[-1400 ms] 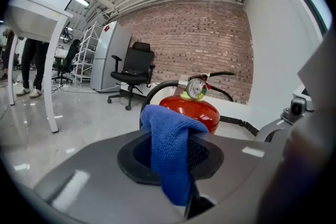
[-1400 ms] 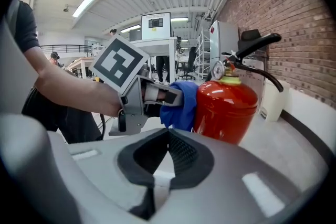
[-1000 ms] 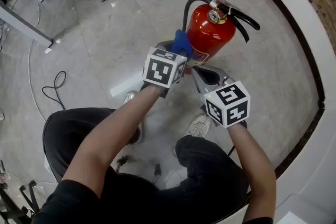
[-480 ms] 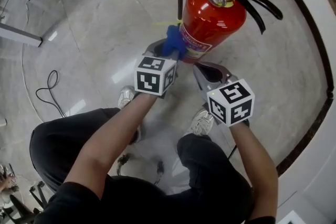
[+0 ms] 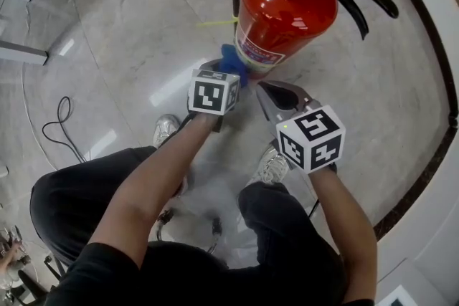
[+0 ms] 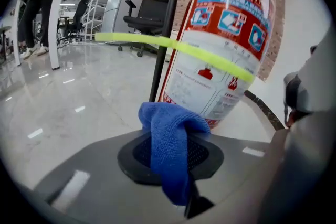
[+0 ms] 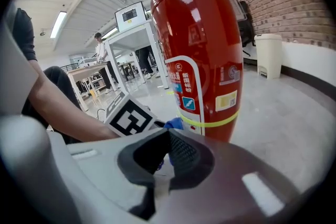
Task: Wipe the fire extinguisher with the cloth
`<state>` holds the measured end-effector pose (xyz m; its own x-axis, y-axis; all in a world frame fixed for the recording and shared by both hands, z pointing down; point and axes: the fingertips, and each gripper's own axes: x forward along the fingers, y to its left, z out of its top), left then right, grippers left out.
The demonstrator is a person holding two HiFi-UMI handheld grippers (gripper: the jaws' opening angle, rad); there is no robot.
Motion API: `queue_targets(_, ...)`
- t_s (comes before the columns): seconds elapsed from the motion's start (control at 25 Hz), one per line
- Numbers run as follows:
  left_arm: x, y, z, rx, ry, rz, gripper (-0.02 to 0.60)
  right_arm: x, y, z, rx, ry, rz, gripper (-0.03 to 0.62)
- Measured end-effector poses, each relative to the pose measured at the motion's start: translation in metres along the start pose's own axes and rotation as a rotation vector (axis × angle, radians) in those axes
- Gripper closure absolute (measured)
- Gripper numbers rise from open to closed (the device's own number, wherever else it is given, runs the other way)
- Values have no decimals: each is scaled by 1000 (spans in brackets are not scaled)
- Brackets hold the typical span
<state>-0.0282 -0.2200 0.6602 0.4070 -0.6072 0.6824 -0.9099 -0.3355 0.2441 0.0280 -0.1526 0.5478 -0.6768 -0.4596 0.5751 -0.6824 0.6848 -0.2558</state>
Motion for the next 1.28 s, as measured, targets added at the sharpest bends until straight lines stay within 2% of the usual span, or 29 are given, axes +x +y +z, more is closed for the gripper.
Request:
queue_targets(0.24, 24, 8, -27, 30, 109, 42, 512, 1, -4, -4, 36, -6, 5, 591)
queue_targets(0.52, 28, 3, -35, 50, 134, 49, 512, -5, -15, -17, 70, -2, -17, 591)
queue_targets(0.72, -3, -25, -13, 115, 80, -5, 512, -16, -11, -12, 70, -17, -39, 591)
queue_targets(0.92, -49, -43, 35, 130, -21, 2, 512, -39, -1, 16, 55, -73, -67, 591)
queue_targets(1.08, -82, -55, 70, 170, -99, 11, 512, -59, 9, 36, 39, -121, -88, 591)
queue_targets(1.28, -116, -71, 99, 205, -166, 4, 512, -82, 26, 46, 33, -159, -100, 591)
